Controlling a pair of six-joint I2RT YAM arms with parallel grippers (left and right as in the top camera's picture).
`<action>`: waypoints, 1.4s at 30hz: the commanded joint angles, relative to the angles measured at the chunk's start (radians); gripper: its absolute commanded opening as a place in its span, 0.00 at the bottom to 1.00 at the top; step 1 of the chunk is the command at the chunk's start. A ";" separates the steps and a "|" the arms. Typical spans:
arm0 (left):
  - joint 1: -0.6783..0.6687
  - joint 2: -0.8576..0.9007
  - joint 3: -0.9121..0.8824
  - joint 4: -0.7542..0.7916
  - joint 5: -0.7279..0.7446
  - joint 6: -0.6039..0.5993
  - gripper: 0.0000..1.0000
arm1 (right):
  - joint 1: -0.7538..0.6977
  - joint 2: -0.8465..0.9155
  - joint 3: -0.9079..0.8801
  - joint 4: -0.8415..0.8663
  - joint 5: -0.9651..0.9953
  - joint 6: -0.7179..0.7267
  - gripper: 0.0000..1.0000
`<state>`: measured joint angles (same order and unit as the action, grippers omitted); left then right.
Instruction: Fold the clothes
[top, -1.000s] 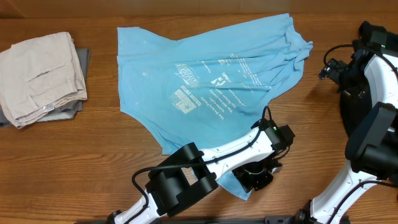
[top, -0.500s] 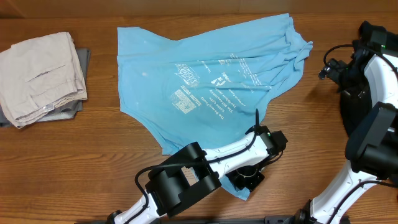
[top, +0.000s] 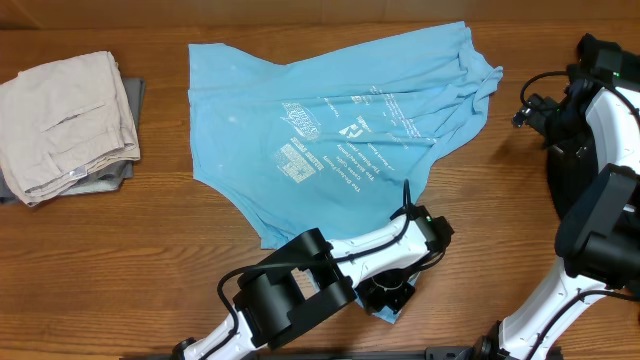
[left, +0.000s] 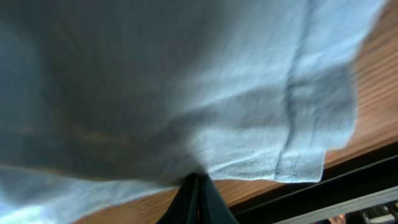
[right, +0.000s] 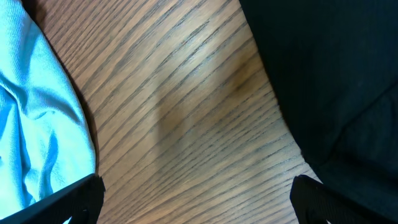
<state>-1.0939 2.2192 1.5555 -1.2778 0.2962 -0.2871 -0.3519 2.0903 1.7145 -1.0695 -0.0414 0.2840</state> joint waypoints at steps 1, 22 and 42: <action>-0.013 -0.040 -0.021 0.002 0.011 -0.014 0.04 | 0.002 -0.014 0.010 0.002 0.003 -0.003 1.00; 0.269 -0.515 -0.028 -0.045 -0.275 -0.313 0.05 | 0.002 -0.014 0.010 0.002 0.003 -0.003 1.00; 0.507 -0.506 -0.513 0.403 -0.119 -0.348 0.04 | 0.002 -0.014 0.010 0.002 0.003 -0.003 1.00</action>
<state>-0.6033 1.7096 1.0584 -0.8936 0.1387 -0.6518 -0.3519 2.0903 1.7145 -1.0702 -0.0414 0.2836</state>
